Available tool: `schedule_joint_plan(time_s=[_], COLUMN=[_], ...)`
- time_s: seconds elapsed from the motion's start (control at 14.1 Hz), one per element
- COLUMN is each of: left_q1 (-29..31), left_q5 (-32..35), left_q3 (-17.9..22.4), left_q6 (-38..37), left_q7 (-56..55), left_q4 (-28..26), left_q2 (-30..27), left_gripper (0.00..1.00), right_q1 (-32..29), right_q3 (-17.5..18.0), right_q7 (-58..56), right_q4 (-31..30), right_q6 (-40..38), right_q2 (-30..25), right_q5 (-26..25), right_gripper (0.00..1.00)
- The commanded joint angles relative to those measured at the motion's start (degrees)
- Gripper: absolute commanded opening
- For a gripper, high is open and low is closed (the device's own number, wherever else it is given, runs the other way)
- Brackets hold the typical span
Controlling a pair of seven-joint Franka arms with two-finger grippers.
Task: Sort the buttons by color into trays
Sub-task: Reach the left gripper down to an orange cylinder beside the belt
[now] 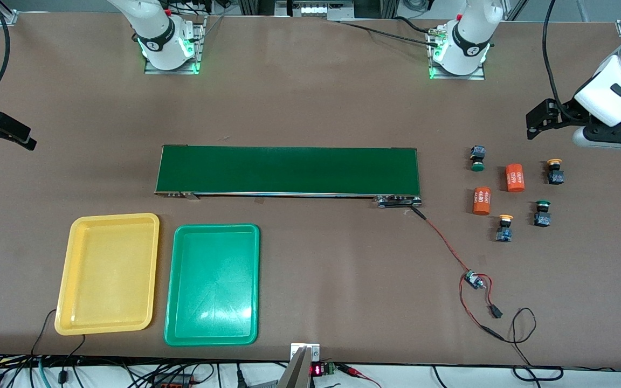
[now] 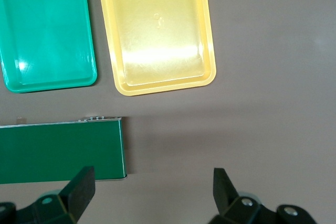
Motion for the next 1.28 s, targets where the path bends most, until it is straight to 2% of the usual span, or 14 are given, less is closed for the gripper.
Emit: schedule_joint_plan(time_s=[0.0, 0.71, 1.06, 1.2], left_q1=[0.0, -0.1, 0.6, 0.6], left_q5=[-0.4, -0.3, 0.4, 0.4], left_q3=[0.1, 0.1, 0.2, 0.3], left_q6=[-1.3, -4.5, -7.7, -7.1], left_q7=[0.4, 0.5, 1.3, 1.2], left_q4=[1.6, 1.6, 1.0, 0.4], left_q2=[0.7, 2.5, 7.2, 10.7], left_gripper=[1.0, 1.0, 1.0, 1.0], right_q1=[1.2, 1.1, 1.1, 1.0], right_q3=[0.2, 0.1, 0.1, 0.1], right_q7=[0.6, 0.7, 0.7, 0.7], right_q4=[-1.1, -1.1, -1.2, -1.2], right_q6=[0.7, 1.3, 1.6, 1.6], right_q2=[-1.2, -1.2, -1.2, -1.1], right_q5=[-0.2, -0.1, -0.1, -0.1], right_gripper=[1.0, 1.0, 1.0, 1.0])
